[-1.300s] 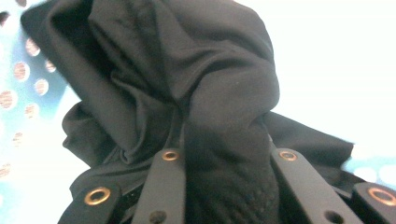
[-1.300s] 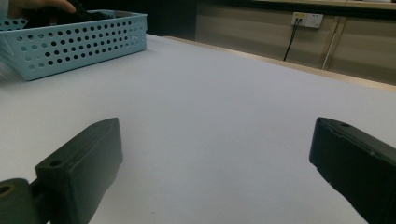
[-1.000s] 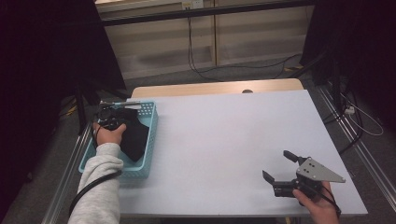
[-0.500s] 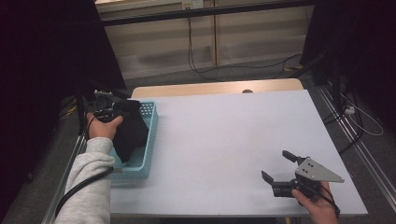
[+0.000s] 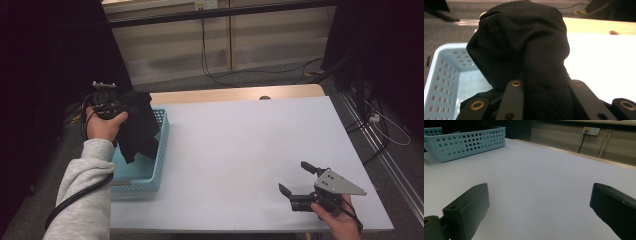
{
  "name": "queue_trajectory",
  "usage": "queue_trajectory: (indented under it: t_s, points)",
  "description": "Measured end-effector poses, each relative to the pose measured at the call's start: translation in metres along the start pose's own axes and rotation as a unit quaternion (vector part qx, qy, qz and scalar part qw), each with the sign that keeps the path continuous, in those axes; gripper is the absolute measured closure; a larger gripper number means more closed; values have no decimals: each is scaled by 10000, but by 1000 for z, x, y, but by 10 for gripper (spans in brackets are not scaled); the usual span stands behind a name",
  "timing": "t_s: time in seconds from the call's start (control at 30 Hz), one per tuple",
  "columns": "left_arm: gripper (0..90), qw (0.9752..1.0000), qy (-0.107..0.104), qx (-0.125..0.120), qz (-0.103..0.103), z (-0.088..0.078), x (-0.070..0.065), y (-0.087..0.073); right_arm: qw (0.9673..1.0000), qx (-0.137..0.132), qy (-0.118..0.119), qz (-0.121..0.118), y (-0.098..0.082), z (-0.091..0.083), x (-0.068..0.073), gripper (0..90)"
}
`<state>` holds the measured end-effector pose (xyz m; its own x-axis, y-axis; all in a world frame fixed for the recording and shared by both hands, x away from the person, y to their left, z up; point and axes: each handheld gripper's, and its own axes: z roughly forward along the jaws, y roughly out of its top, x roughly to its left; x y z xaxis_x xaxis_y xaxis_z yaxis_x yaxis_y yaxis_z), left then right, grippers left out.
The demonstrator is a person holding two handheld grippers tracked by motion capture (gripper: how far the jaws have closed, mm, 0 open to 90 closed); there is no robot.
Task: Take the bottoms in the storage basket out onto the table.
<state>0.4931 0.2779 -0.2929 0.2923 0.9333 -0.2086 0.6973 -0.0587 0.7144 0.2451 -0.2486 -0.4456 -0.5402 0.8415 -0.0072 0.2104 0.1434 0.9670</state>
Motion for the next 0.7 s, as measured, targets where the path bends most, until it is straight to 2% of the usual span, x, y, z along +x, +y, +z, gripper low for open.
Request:
queue_trajectory:
  t_s: [0.07,0.1,0.13,0.17,0.23,0.27,0.3,0.33,0.37,0.4,0.43,0.47,0.5,0.53,0.57,0.6,0.7]
  points:
    - [763,10000,-26,-52,32,-3,-3,3,10000,1,4,-9,0,0,0,16]
    - [763,9999,-73,-73,90,-6,-7,6,10000,-1,6,-7,0,1,0,16]
    - [763,9996,-205,-170,122,-12,-15,12,10000,10,5,-10,0,1,0,16]
    - [763,9996,-205,-170,122,-12,-15,12,10000,7,12,-5,0,2,1,16]
    - [764,9984,-440,-314,191,-18,-28,20,10000,17,28,-32,0,2,1,16]
    - [764,9977,-505,-352,269,-20,-34,22,10000,21,33,-33,0,2,1,16]
    - [764,9977,-505,-352,269,-20,-34,22,10000,21,33,-33,0,2,1,16]
    - [764,9964,-623,-427,374,-22,-45,26,10000,21,29,-37,0,2,1,16]
    - [764,9964,-623,-427,374,-22,-45,26,10000,21,29,-37,0,2,1,16]
    - [764,9948,-794,-451,455,-23,-58,28,10000,9,22,-33,0,2,1,16]
    - [764,9948,-794,-451,455,-23,-58,28,10000,9,22,-33,0,2,1,16]
    - [764,9927,-918,-464,622,-24,-72,30,10000,0,10,-34,1,1,0,16]
    - [764,9914,-1013,-496,669,-23,-80,30,10000,-2,5,-33,1,1,0,16]
    - [764,9914,-1013,-496,669,-23,-80,30,10000,-2,5,-33,1,1,0,16]
    - [764,9879,-1259,-500,759,-22,-95,28,10000,1,-11,-24,1,1,0,15]
    - [764,9879,-1259,-500,759,-22,-95,28,10000,1,3,-55,1,1,0,16]
    - [764,9820,-1522,-481,1008,-19,-121,23,10000,0,7,-58,1,1,0,15]
